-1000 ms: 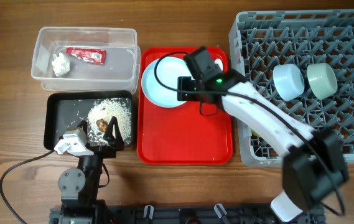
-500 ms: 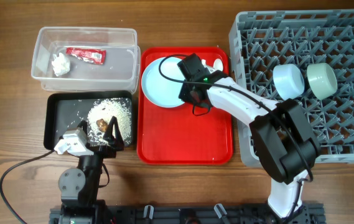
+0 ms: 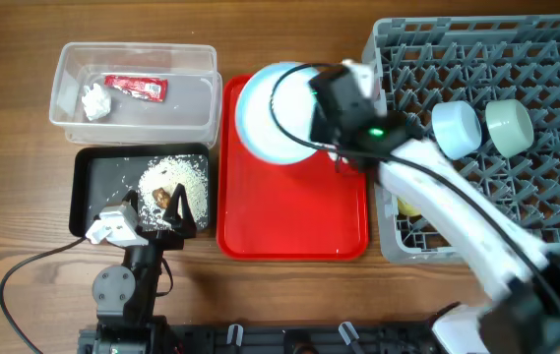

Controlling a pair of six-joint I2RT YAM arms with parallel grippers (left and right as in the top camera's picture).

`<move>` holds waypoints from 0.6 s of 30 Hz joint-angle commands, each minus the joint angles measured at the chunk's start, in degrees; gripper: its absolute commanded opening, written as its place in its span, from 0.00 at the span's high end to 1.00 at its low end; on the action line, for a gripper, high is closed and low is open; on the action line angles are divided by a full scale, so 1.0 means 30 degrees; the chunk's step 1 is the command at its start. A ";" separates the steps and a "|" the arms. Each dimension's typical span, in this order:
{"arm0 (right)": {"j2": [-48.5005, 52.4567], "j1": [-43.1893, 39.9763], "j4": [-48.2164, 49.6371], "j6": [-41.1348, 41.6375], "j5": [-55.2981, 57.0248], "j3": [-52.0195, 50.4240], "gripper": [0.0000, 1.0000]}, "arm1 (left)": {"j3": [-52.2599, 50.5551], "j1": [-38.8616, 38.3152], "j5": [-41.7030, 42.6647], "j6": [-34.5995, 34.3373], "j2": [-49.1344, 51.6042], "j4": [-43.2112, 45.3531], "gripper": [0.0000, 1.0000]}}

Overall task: Sort waste into correct bins and load items into the dishwasher rack
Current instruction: 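Stand the light-blue plate upright in the dish rack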

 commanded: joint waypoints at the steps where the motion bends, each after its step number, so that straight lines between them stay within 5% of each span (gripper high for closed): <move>1: -0.3694 -0.0984 -0.1013 -0.3213 0.7803 0.0029 0.96 | -0.0175 0.0109 0.0160 0.0109 -0.0153 0.0102 0.00; 4: -0.5275 -0.2929 -0.0750 -1.0382 1.6371 0.0029 0.96 | -0.0175 0.0109 0.0160 0.0109 -0.0153 0.0102 0.00; 9: -0.5195 -0.5151 0.1851 -1.3639 1.6852 0.0029 0.96 | -0.0175 0.0109 0.0160 0.0109 -0.0153 0.0102 0.00; 18: -0.4379 -0.8932 0.9690 -2.4800 1.6917 0.0029 0.96 | -0.0175 0.0109 0.0160 0.0102 -0.0153 0.0102 0.00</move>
